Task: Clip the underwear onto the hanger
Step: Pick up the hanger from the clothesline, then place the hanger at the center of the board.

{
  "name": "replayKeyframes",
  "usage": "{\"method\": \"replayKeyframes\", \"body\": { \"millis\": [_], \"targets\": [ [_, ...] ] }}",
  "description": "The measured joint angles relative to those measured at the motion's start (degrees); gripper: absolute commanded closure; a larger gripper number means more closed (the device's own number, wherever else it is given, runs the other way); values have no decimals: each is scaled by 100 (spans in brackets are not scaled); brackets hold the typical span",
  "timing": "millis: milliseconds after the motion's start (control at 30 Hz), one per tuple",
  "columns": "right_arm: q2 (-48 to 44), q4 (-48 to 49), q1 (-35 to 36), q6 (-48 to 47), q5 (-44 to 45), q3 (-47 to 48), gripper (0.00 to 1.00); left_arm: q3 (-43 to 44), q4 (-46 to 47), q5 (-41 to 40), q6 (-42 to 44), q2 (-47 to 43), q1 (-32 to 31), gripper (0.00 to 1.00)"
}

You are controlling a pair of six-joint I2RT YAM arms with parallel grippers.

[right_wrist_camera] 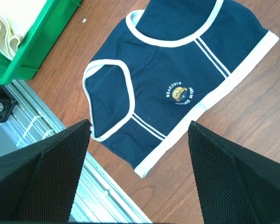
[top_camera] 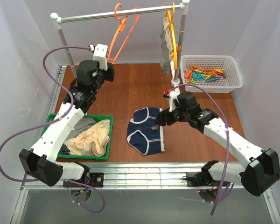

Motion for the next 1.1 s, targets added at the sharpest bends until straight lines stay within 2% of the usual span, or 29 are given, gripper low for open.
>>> {"method": "replayKeyframes", "body": {
  "millis": [200, 367, 567, 800, 967, 1100],
  "targets": [
    [-44, -203, 0, 15, 92, 87, 25, -820, -35, -57, -181, -590, -319, 100],
    [-199, -531, 0, 188, 369, 662, 27, -1475, -120, -404, -505, -940, -1008, 100],
    [-184, -973, 114, 603, 905, 2107, 32, -2059, -509, -1655, -1036, -861, -2116, 100],
    [905, -1322, 662, 1158, 1707, 3980, 34, -2096, -1019, -3394, -1757, -494, -3154, 100],
    [1727, -1587, 957, 1410, 2105, 4334, 34, -2052, -1060, -4148, -1978, -212, -3574, 100],
    [2234, -1801, 1038, 1517, 2251, 4428, 34, -2031, -1123, -4433, -2065, 17, -3836, 100]
  ]
}}
